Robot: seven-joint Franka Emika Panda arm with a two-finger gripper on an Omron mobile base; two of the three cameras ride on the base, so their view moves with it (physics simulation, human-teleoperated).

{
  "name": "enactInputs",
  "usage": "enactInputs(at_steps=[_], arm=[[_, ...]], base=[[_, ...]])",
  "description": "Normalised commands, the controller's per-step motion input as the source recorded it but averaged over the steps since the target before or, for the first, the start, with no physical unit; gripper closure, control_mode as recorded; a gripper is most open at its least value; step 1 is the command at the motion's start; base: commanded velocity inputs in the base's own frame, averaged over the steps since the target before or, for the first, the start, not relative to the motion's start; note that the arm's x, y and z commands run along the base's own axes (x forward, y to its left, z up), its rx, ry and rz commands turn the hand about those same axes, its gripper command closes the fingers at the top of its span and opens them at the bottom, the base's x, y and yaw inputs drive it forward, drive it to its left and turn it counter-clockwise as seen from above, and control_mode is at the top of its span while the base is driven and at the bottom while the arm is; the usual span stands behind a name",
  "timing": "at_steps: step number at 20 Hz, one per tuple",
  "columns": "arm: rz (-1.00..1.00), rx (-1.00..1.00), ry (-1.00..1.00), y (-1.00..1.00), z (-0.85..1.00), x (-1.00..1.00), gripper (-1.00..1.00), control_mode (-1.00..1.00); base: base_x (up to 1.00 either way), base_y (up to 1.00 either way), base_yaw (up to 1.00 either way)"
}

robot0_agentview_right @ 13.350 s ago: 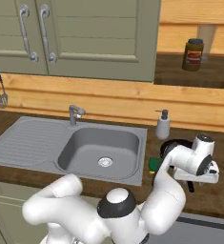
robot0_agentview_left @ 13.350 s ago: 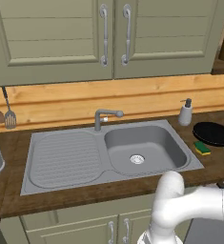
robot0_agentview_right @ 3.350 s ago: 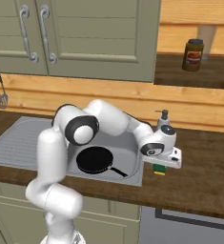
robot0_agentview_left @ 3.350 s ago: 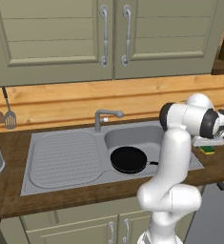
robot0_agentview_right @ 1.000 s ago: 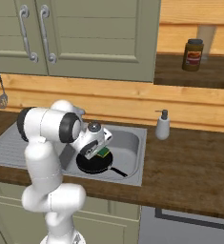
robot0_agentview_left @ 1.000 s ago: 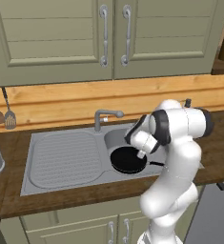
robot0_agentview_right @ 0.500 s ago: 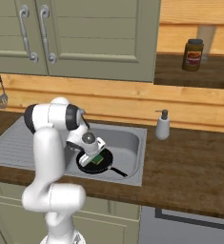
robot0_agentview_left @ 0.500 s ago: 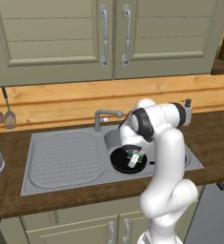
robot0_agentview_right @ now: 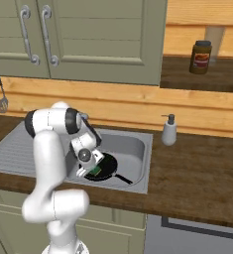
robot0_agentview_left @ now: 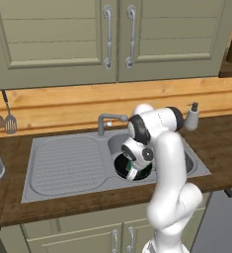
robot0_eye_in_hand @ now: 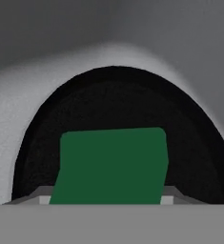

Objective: Pick the pan and sponge and place them into the sink. Then turn on the water.

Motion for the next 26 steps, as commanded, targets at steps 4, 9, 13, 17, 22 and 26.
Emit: enactInputs(at_steps=[4, 9, 13, 17, 22, 26], arm=[[0.04, 0.13, -0.07, -0.07, 0.11, 0.01, 1.00, -1.00], [0.03, 0.11, -0.10, -0.06, 0.16, -0.05, -1.00, -1.00], [0.06, 0.12, -0.18, -0.17, 0.52, -0.09, -1.00, -1.00], [0.09, 0.13, -0.05, -0.22, 0.91, 0.00, -1.00, -1.00], [0.05, 0.07, 0.11, -0.06, 1.00, 0.00, -1.00, -1.00], [0.02, 0.03, 0.21, -0.02, 1.00, 0.00, -1.00, -1.00]], base=[[0.00, 0.00, 0.00], [0.00, 0.00, 0.00], [0.00, 0.00, 0.00], [0.00, 0.00, 0.00], [0.00, 0.00, 0.00], [0.00, 0.00, 0.00]])
